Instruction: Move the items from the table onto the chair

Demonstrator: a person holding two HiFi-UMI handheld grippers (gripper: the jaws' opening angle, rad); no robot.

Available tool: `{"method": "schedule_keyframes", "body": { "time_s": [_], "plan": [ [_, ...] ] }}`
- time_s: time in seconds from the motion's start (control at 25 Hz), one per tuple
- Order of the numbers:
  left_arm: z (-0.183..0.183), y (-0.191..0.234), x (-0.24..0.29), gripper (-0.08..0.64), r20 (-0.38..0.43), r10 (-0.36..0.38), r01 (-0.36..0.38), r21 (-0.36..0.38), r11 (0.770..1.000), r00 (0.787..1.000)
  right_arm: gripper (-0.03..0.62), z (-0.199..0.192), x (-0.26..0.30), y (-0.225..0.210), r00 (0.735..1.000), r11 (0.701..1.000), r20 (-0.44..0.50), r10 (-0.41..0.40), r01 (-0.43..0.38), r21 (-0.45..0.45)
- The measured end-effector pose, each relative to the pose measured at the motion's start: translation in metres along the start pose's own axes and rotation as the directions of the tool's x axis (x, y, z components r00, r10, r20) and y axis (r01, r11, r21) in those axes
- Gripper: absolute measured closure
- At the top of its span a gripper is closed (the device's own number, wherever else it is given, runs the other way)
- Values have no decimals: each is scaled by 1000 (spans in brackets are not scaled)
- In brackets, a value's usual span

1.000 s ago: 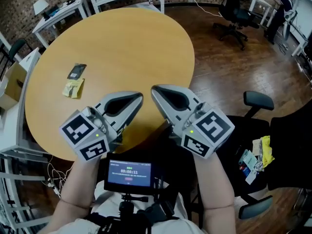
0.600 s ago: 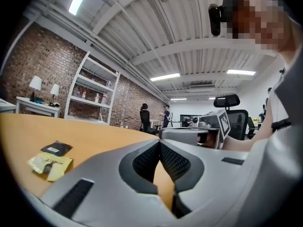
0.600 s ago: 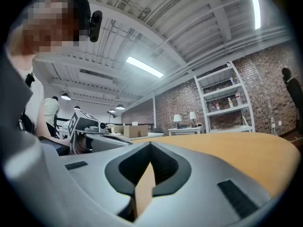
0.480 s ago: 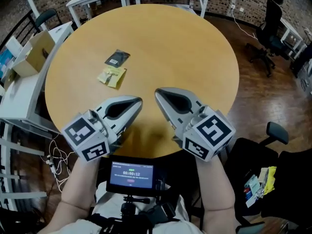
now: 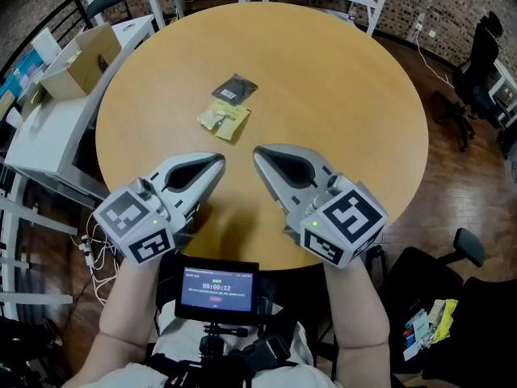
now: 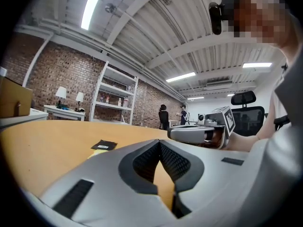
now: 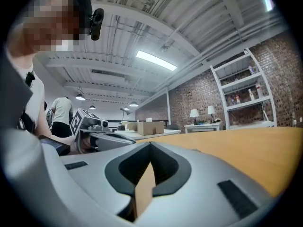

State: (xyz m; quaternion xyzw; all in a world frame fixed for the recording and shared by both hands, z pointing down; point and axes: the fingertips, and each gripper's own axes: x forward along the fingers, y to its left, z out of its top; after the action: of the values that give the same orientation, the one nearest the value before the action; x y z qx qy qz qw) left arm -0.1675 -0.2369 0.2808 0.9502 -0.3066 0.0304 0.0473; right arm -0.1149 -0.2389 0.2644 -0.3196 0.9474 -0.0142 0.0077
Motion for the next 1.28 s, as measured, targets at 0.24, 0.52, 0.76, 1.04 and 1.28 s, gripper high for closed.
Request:
{"method": "schedule_keyframes", "body": {
  "time_s": [0.24, 0.52, 0.76, 1.04, 1.28],
  "plan": [
    [-1, 13, -15, 549, 4, 30, -30, 3, 1000, 1000, 589, -2, 17, 12, 999, 999, -11, 33, -33, -3],
    [-1, 15, -20, 549, 13, 18, -18, 4, 1000, 1000, 589, -4, 22, 15, 999, 1000, -24, 26, -26, -11],
    [0, 14, -19, 549, 16, 14, -14, 1, 1000, 1000, 589, -4, 19, 14, 999, 1000, -28, 16, -16, -7],
    [0, 14, -18, 549, 23, 10, -10, 5, 1000, 1000, 588, -4, 19, 12, 1000, 1000, -21, 17, -18, -9],
    [-1, 17, -19, 549, 24, 10, -10, -9, 1000, 1000, 588, -6, 21, 11, 1000, 1000, -28, 13, -13, -23]
  ]
}}
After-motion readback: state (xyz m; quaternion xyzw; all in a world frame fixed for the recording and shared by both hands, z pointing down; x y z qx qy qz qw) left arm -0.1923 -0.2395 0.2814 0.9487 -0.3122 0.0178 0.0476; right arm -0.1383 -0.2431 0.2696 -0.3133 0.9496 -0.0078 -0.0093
